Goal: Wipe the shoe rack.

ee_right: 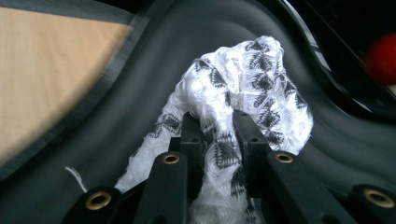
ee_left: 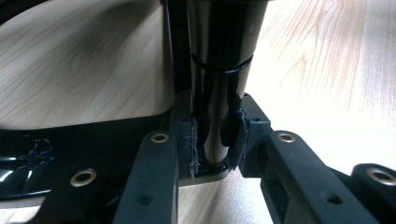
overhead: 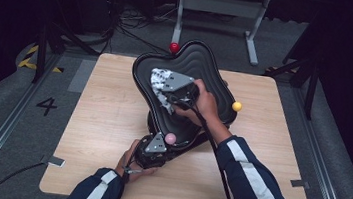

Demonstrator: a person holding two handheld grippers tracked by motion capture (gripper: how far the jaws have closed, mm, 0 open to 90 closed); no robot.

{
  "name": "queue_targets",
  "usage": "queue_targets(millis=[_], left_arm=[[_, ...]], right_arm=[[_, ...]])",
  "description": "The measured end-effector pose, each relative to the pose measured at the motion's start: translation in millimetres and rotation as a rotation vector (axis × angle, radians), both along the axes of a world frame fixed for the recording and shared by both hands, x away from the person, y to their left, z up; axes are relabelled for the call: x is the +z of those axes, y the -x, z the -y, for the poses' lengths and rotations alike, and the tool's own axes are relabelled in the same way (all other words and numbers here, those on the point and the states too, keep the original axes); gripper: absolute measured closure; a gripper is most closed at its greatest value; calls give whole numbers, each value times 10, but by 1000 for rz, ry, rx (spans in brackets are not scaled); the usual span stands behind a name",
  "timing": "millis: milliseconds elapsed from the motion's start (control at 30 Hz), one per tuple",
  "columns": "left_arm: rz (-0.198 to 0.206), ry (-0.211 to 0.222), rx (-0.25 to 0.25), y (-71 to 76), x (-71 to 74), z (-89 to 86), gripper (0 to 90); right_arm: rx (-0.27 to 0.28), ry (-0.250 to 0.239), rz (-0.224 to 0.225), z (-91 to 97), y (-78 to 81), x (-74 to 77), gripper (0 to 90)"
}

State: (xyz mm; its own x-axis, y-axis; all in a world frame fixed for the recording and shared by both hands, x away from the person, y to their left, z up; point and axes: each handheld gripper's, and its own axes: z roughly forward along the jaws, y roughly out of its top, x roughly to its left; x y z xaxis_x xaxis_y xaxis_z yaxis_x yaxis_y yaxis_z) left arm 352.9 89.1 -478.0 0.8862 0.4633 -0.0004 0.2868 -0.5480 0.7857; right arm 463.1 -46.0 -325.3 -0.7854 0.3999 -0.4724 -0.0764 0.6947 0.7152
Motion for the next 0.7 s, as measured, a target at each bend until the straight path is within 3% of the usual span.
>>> queue_targets(millis=[67, 167, 433, 600, 700], left_arm=[[1, -1, -1, -1, 0, 0, 733], [1, 0, -1, -2, 1, -2, 733], [0, 2, -1, -3, 1, -2, 733], [-1, 8, 4, 0, 0, -1, 734], [-2, 9, 5, 0, -1, 0, 734]], right_arm=[[-23, -6, -1, 61, -46, 1, 770], [-113, -37, -26, 346, -241, 5, 770], [-273, -41, -40, 811, -533, -19, 770], [-339, -77, -71, 1026, -651, -41, 770], [-344, -102, -89, 1093, -685, -48, 770]])
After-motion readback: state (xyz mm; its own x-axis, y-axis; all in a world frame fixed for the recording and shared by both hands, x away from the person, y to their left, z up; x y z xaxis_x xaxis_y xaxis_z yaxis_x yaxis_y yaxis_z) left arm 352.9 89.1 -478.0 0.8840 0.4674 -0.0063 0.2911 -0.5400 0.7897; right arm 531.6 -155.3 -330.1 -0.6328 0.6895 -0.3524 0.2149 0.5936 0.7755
